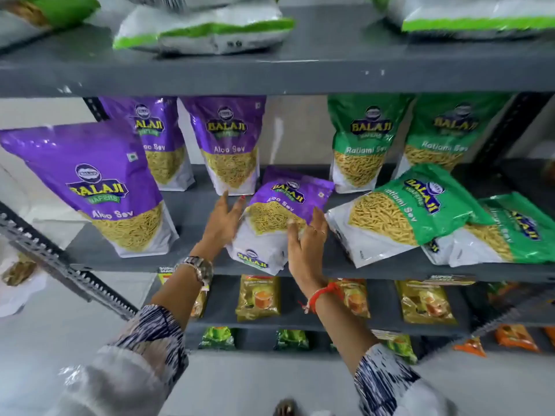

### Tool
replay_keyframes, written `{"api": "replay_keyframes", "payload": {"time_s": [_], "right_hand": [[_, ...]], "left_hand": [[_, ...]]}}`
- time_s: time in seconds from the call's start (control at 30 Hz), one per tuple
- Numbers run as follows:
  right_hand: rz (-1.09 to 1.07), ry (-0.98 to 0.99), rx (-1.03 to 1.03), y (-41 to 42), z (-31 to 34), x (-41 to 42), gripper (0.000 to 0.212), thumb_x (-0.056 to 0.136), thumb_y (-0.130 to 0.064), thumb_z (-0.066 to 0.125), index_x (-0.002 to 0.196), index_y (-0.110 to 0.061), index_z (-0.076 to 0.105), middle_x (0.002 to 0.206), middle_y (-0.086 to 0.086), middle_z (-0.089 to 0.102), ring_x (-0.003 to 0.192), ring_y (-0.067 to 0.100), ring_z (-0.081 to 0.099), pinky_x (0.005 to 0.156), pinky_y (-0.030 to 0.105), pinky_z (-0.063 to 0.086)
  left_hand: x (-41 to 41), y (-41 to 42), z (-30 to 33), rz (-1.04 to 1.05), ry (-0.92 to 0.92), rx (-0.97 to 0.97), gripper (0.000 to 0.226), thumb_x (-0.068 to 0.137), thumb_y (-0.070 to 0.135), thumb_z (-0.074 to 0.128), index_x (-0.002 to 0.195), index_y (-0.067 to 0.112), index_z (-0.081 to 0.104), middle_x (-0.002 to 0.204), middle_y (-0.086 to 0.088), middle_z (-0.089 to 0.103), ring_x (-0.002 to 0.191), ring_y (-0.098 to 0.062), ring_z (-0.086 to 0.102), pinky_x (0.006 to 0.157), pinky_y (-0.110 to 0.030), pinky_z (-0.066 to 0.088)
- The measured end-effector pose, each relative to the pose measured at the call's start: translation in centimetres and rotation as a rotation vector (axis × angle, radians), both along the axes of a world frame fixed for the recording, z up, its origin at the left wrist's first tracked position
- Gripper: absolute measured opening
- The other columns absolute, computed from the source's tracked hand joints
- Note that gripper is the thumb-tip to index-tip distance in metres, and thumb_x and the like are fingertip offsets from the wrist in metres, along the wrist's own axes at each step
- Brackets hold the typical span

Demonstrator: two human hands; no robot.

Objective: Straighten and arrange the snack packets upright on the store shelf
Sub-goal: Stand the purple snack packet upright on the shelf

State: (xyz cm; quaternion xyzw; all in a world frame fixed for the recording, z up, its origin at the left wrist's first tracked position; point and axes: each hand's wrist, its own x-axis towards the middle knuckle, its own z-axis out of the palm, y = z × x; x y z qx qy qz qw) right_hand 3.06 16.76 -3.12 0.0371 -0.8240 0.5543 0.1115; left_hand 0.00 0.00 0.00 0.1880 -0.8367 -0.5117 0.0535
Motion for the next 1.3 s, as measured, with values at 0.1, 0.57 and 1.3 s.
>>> {"api": "replay_keyframes", "payload": {"time_s": [0.1, 0.57, 1.3], "right_hand": [[-0.186, -0.084, -0.268, -1.3, -1.0, -1.5, 0.044, 0.089, -0.030, 0.039, 0.109, 0.003, 0.059, 0.118, 0.024, 0.061, 0.121, 0.036, 0.050, 0.104, 0.040, 0.037], [-0.339, -0.519, -0.714, 0.2, -1.2, -1.7, 0.038, 0.081, -0.004, 0.059, 0.044, -0.014, 0.057, 0.052, 0.000, 0.058, 0.059, 0.018, 0.052, 0.063, 0.032, 0.042], [0.061, -0.195, -0.721, 0.2, 4.8, 4.5, 0.021, 0.091, -0.005, 0.050, 0.083, -0.017, 0.065, 0.083, 0.006, 0.067, 0.085, 0.022, 0.059, 0.085, 0.037, 0.048]], "left_hand": [[-2.4, -1.5, -1.4, 0.099, -0.141, 0.369, 0.023, 0.090, 0.021, 0.049, 0.071, 0.009, 0.056, 0.041, 0.001, 0.064, 0.050, -0.020, 0.060, 0.043, -0.017, 0.044], [0.2, -1.7, -3.2, 0.012, -0.235, 0.832, 0.015, 0.090, 0.018, 0.049, 0.086, 0.015, 0.063, 0.061, 0.003, 0.074, 0.069, -0.018, 0.067, 0.068, -0.028, 0.052], [11.8, -2.3, 2.1, 0.106, 0.101, 0.813, 0.023, 0.094, 0.012, 0.040, 0.075, 0.019, 0.051, 0.045, 0.009, 0.059, 0.038, -0.001, 0.051, 0.041, -0.012, 0.044]]}}
